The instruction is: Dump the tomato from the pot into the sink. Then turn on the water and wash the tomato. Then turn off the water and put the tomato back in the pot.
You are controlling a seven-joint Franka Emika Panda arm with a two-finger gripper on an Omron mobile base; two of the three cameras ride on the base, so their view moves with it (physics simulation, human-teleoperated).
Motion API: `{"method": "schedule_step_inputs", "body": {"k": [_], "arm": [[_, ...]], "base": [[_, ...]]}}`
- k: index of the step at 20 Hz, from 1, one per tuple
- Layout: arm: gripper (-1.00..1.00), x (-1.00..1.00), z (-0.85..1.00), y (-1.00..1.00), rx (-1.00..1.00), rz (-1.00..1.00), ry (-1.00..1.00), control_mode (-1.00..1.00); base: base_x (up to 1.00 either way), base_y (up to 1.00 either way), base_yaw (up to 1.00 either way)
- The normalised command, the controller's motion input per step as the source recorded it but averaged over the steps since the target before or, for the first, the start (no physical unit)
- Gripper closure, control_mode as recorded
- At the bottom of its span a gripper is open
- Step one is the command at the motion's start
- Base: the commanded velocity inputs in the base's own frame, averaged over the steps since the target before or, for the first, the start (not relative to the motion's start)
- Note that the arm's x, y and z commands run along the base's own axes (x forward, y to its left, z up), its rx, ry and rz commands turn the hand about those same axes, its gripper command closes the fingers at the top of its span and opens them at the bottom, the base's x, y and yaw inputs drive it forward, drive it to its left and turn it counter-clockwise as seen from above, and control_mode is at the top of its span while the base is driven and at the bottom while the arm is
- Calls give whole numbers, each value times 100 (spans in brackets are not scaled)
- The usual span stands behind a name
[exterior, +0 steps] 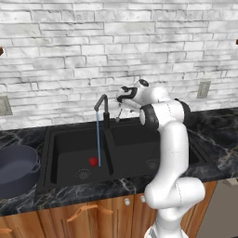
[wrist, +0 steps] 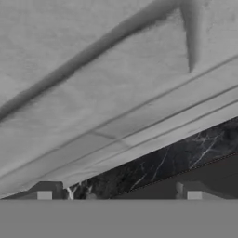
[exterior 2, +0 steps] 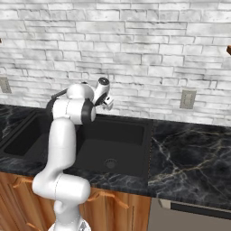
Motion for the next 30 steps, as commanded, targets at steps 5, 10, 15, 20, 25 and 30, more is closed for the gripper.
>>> {"method": "schedule_step_inputs", "body": {"k": [5, 10, 15, 20, 25, 30], "arm": [[-100, -29, 46, -35, 4, 0, -6, -100], [-100, -51, -18, -38, 0, 0, 0, -100], [-100, -31, -59, -14, 0, 0, 4, -100], [-100, -5, -43, 0, 0, 0, 1, -100], [-100, 1, -24, 0, 0, 1, 0, -100], [-100, 7, -18, 3, 0, 3, 0, -100]], "base": [[0, 0, 0], [0, 0, 0], [0, 0, 0], [0, 0, 0], [0, 0, 0], [0, 0, 0]]}}
